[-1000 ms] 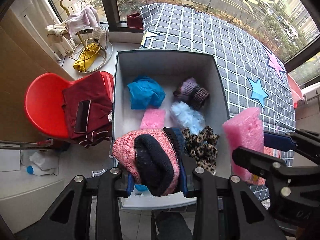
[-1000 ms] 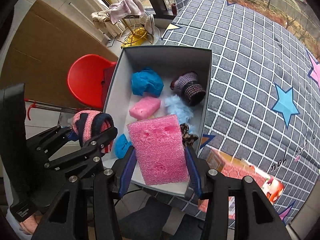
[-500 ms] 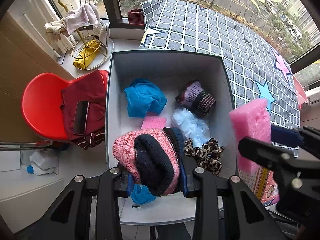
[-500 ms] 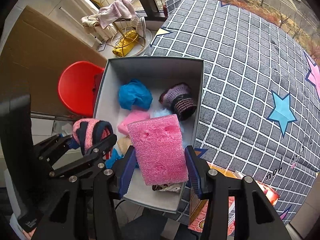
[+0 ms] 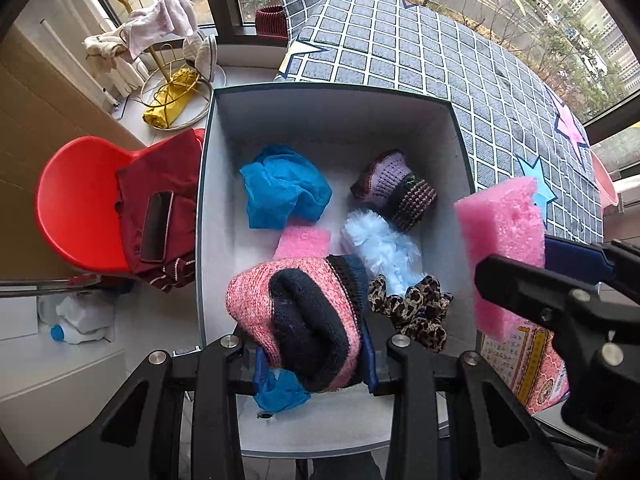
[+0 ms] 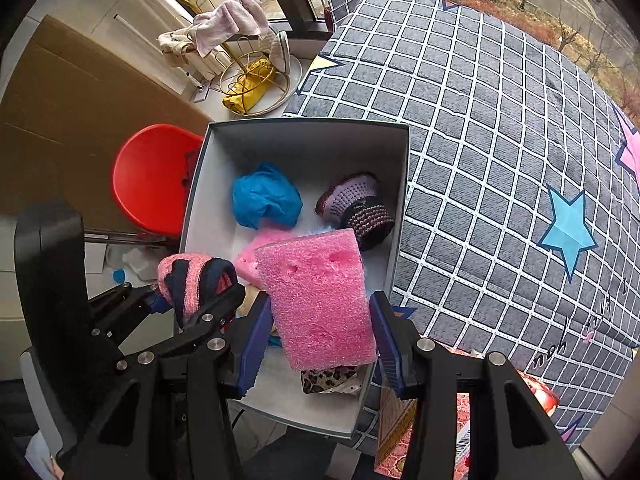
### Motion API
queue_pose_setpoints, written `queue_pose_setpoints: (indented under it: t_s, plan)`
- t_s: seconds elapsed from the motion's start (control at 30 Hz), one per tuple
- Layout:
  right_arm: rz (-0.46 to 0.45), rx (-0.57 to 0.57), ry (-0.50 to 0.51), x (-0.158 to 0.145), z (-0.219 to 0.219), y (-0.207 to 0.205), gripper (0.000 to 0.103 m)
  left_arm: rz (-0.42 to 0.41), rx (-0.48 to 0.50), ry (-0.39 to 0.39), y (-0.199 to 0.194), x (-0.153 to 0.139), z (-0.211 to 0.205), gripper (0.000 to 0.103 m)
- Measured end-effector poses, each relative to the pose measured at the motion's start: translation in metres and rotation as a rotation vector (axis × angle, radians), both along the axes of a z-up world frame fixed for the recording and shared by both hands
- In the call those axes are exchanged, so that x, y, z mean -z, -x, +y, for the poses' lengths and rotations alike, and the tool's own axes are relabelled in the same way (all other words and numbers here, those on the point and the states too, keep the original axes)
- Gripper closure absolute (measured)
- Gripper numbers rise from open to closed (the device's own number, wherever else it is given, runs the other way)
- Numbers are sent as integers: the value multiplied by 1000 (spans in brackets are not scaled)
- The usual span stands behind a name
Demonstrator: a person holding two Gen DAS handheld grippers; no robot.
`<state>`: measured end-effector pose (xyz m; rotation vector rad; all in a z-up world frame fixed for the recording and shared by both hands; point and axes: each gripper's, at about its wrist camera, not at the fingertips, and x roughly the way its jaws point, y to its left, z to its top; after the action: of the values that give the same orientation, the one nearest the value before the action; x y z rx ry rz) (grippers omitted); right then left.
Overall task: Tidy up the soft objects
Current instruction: 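Carry the pink-and-black sock and pink sponge with both tools over the white box, then open both tools to drop the sock and sponge into the box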
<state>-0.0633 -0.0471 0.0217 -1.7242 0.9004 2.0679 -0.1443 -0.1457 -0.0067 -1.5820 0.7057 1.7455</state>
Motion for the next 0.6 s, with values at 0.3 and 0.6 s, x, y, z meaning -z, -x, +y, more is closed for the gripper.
queue_pose_setpoints:
  t_s: [0.3, 0.6]
  plan:
    - [-7, -1, 12, 4, 0, 4, 53, -6, -5, 7, 2, 3, 0, 64]
    - [-10, 0, 17, 7, 0, 5, 53, -7, -4, 7, 1, 4, 0, 64]
